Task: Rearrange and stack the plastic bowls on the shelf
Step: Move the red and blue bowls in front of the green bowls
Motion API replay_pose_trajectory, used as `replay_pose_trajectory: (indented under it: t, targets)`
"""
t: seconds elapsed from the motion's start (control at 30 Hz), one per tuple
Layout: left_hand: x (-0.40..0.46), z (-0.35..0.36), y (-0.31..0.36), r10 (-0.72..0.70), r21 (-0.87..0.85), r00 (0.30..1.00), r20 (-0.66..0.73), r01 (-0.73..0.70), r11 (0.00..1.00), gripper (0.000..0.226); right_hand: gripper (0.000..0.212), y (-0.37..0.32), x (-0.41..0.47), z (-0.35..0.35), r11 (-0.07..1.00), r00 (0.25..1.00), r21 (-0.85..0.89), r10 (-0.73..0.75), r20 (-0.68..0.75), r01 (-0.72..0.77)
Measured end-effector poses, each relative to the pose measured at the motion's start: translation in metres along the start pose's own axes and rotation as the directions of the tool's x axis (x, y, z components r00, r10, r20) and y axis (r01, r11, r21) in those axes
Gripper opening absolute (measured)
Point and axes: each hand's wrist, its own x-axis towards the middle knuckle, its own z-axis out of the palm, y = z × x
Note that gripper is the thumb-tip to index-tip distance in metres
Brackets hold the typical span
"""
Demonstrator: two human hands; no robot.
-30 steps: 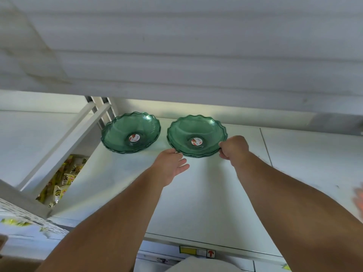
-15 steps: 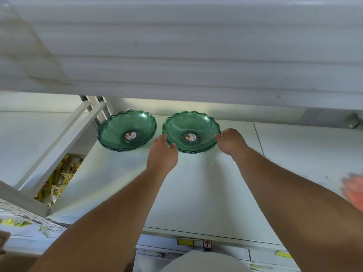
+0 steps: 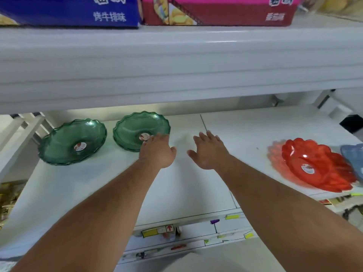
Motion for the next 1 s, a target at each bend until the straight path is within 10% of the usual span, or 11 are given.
replay_pose_trajectory:
  t: [1.0]
  targets:
    - [-0.035, 0.053, 0.370, 0.335, -0.013, 0.940, 0.061, -0.335, 0.942, 0.059, 0.072, 0.311, -0.187, -0.025, 0.915, 0.921, 0.139, 0.387, -0.047, -0.377]
